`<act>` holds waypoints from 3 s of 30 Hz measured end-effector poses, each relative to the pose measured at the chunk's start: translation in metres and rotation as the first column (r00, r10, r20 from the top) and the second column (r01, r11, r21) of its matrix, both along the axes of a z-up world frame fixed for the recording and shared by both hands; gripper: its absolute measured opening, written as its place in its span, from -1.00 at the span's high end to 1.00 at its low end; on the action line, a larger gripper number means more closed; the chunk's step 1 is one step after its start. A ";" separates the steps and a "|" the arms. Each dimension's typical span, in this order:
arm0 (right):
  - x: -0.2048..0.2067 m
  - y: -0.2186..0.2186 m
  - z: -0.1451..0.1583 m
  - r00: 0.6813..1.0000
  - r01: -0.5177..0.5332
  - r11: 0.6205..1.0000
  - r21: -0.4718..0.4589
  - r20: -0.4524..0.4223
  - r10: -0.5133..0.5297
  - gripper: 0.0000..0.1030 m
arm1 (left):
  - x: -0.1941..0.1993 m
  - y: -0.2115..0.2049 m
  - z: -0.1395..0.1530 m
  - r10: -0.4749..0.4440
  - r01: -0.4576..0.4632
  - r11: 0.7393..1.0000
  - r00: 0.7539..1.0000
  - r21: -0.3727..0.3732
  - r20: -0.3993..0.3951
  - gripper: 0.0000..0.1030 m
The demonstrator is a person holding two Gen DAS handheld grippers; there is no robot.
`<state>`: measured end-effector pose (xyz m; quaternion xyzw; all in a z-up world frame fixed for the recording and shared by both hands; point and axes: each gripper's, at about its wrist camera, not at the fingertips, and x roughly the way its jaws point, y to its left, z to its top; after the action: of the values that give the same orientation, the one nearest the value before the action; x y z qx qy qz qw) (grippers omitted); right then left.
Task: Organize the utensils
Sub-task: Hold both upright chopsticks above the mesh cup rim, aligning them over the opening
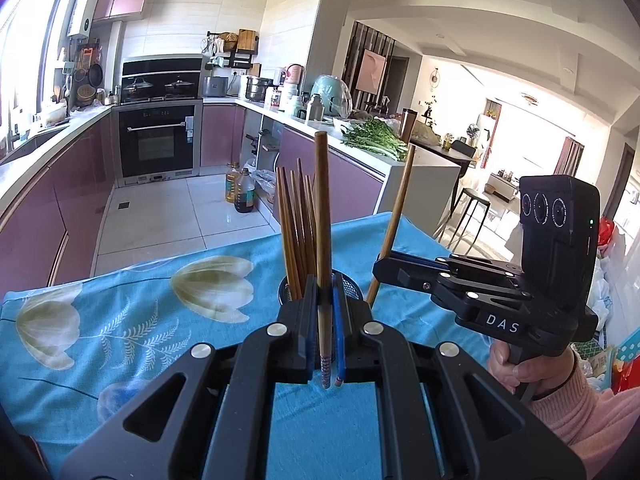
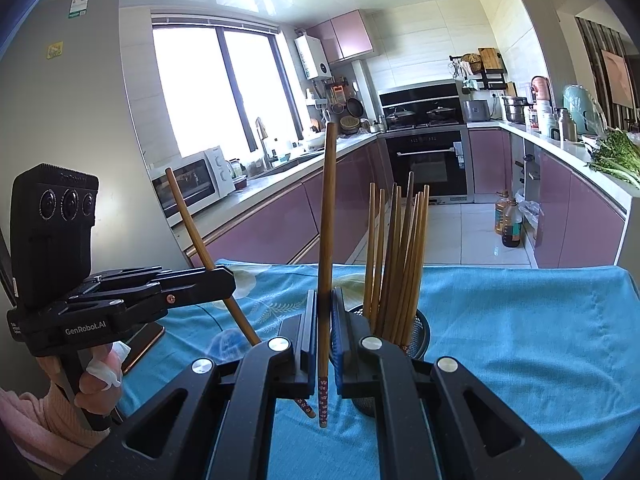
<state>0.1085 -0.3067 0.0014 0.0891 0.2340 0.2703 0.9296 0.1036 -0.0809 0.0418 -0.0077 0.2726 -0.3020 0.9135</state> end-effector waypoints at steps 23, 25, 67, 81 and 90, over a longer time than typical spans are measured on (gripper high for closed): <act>0.006 -0.001 0.010 1.000 -0.001 1.000 -0.001 0.020 0.001 0.89 | 0.003 -0.003 0.007 -0.002 0.001 1.000 1.000 0.002 0.028 0.85; 0.007 -0.001 0.011 1.000 -0.001 1.000 0.000 0.024 0.001 0.89 | 0.004 -0.003 0.008 0.001 -0.001 1.000 0.999 0.002 0.033 0.85; 0.006 0.002 0.029 0.997 0.015 1.000 0.003 0.082 -0.016 0.89 | 0.002 -0.008 0.010 0.004 -0.004 1.000 0.995 -0.001 0.103 0.85; 0.016 -0.002 0.035 0.996 0.029 1.000 0.010 0.086 -0.030 0.89 | 0.002 -0.009 0.015 0.005 -0.003 1.000 0.992 -0.013 0.126 0.85; 0.021 -0.005 0.035 0.995 0.046 0.999 0.011 0.087 -0.047 0.89 | -0.002 -0.010 0.015 0.008 -0.006 1.000 0.992 -0.016 0.128 0.85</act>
<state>0.1295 -0.3119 0.0362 0.0871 0.1900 0.2534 0.9445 0.1018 -0.0904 0.0565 0.0034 0.2112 -0.3008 0.9300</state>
